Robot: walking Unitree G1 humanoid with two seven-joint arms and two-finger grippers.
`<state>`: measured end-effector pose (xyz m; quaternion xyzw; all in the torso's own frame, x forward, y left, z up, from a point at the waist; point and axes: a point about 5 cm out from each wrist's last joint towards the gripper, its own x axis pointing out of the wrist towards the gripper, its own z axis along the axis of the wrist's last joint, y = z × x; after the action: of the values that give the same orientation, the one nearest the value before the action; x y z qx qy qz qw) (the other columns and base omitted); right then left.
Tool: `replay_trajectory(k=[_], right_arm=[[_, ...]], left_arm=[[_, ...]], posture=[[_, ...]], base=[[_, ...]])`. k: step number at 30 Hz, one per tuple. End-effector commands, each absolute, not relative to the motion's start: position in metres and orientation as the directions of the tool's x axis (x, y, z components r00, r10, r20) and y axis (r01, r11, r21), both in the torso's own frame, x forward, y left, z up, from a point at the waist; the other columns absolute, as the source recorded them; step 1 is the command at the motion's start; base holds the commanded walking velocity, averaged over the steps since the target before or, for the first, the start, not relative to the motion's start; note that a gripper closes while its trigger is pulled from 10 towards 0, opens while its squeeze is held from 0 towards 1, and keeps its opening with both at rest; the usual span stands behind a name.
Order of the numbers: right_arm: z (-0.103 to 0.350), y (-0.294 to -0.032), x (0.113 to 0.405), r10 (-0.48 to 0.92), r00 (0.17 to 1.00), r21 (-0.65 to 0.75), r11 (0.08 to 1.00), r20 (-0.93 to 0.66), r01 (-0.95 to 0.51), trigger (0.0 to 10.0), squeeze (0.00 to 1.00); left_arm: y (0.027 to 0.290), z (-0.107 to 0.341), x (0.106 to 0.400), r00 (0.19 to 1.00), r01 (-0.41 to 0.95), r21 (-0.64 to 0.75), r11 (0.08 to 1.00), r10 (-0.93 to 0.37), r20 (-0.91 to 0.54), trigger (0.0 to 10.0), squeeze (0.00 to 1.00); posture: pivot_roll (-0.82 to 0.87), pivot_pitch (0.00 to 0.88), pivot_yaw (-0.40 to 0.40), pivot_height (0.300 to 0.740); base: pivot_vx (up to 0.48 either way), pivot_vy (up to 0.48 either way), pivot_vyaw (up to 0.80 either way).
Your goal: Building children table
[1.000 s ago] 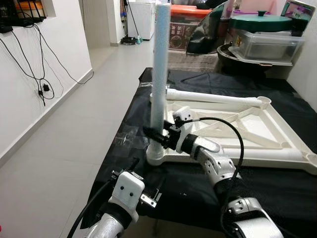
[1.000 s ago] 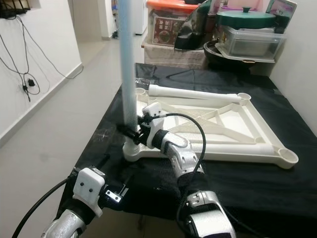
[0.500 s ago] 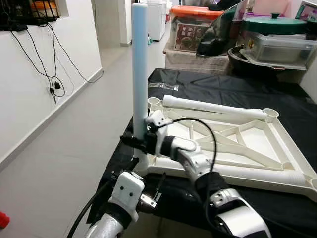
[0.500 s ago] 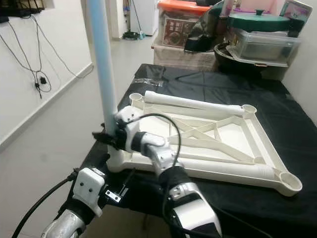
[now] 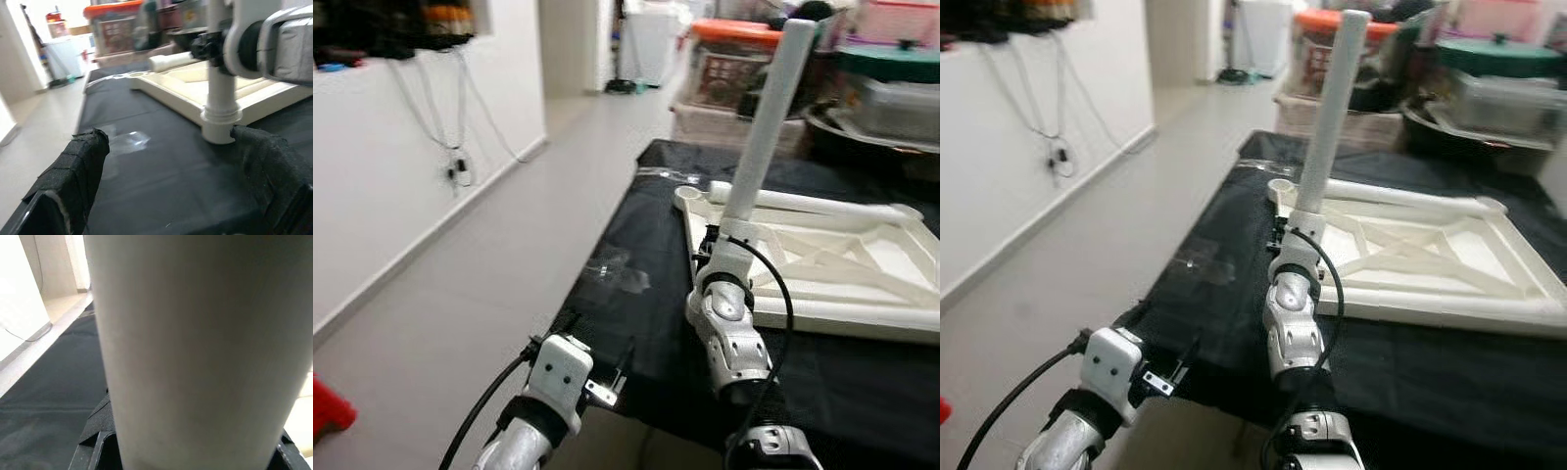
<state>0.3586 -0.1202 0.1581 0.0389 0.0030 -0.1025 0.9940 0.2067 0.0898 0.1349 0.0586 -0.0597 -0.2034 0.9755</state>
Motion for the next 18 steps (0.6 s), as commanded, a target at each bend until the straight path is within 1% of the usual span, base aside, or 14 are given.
replay_trajectory(k=[1, 2, 4, 6, 7, 9, 10, 11, 12, 13, 15, 16, 18], right_arm=[[0.153, -0.086, 0.355, -0.067, 0.998, 0.153, 0.986, -0.006, 0.067, 10.0, 0.44], [0.154, -0.079, 0.355, -0.030, 0.999, 0.169, 0.985, 0.021, 0.026, 10.0, 1.00], [0.156, -0.078, 0.359, 0.021, 0.999, 0.144, 0.989, 0.050, -0.028, 10.0, 1.00], [0.158, -0.076, 0.358, 0.005, 0.999, 0.123, 0.992, 0.049, -0.011, 10.0, 1.00], [0.161, -0.077, 0.362, 0.083, 0.994, 0.159, 0.983, 0.069, -0.094, 10.0, 0.00], [0.172, -0.080, 0.365, 0.213, 0.969, 0.187, 0.954, 0.128, -0.235, 10.0, 0.00], [0.172, -0.080, 0.365, 0.213, 0.969, 0.187, 0.954, 0.128, -0.235, 10.0, 0.00], [0.175, -0.084, 0.372, 0.435, 0.894, 0.118, 0.887, 0.109, -0.446, 10.0, 0.00], [0.177, -0.085, 0.374, 0.493, 0.864, 0.103, 0.859, 0.100, -0.502, 10.0, 0.00], [0.177, -0.086, 0.375, 0.522, 0.848, 0.096, 0.843, 0.095, -0.530, 10.0, 0.00], [0.177, -0.086, 0.375, 0.526, 0.844, 0.094, 0.840, 0.101, -0.535, 10.0, 0.00], [0.177, -0.087, 0.376, 0.573, 0.814, 0.096, 0.809, 0.089, -0.580, 10.0, 0.00], [0.176, -0.088, 0.377, 0.593, 0.801, 0.096, 0.795, 0.084, -0.599, 10.0, 0.00]], left_arm=[[0.089, 0.129, 0.207, 0.909, 0.399, 0.142, 0.906, -0.412, 0.069, 10.0, 0.00], [0.089, 0.129, 0.207, 0.909, 0.400, 0.143, 0.905, -0.412, 0.069, 10.0, 0.00], [0.089, 0.129, 0.207, 0.909, 0.399, 0.143, 0.906, -0.411, 0.069, 10.0, 0.00], [0.089, 0.129, 0.207, 0.909, 0.399, 0.143, 0.906, -0.411, 0.069, 10.0, 0.00], [0.089, 0.128, 0.207, 0.909, 0.399, 0.142, 0.906, -0.412, 0.069, 10.0, 0.00], [0.090, 0.128, 0.207, 0.908, 0.400, 0.142, 0.905, -0.412, 0.069, 10.0, 0.00], [0.090, 0.128, 0.207, 0.908, 0.400, 0.142, 0.905, -0.412, 0.069, 10.0, 0.00], [0.089, 0.128, 0.206, 0.905, 0.407, 0.143, 0.902, -0.419, 0.070, 10.0, 0.00], [0.089, 0.128, 0.206, 0.904, 0.409, 0.144, 0.901, -0.421, 0.071, 10.0, 0.00], [0.089, 0.128, 0.206, 0.904, 0.409, 0.144, 0.901, -0.422, 0.071, 10.0, 0.00], [0.089, 0.128, 0.206, 0.904, 0.409, 0.144, 0.901, -0.422, 0.071, 10.0, 0.00], [0.089, 0.128, 0.206, 0.902, 0.413, 0.145, 0.899, -0.426, 0.070, 10.0, 0.00], [0.089, 0.127, 0.206, 0.901, 0.415, 0.146, 0.898, -0.427, 0.070, 10.0, 0.00]], posture=[[0.11, 0.000, -0.063, 0.740], [0.11, 0.000, -0.063, 0.740], [0.11, 0.000, -0.064, 0.740], [0.11, 0.000, -0.064, 0.740], [0.11, 0.000, -0.061, 0.740], [0.11, 0.000, -0.058, 0.740], [0.11, 0.000, -0.058, 0.740], [0.10, 0.000, -0.053, 0.740], [0.10, 0.000, -0.053, 0.740], [0.10, 0.000, -0.053, 0.740], [0.10, 0.000, -0.053, 0.740], [0.10, 0.000, -0.053, 0.740], [0.10, 0.000, -0.052, 0.740]], base=[[0.000, 0.000, 0.00], [0.000, 0.000, 0.00], [0.000, 0.000, 0.00], [0.000, 0.000, 0.00], [0.000, 0.000, 0.00], [0.000, 0.000, 0.00], [0.000, 0.000, 0.00], [0.000, 0.000, 0.00], [0.000, 0.000, 0.00], [0.000, 0.000, 0.00], [0.000, 0.000, 0.00], [0.000, 0.000, 0.00], [0.000, 0.000, 0.00]])
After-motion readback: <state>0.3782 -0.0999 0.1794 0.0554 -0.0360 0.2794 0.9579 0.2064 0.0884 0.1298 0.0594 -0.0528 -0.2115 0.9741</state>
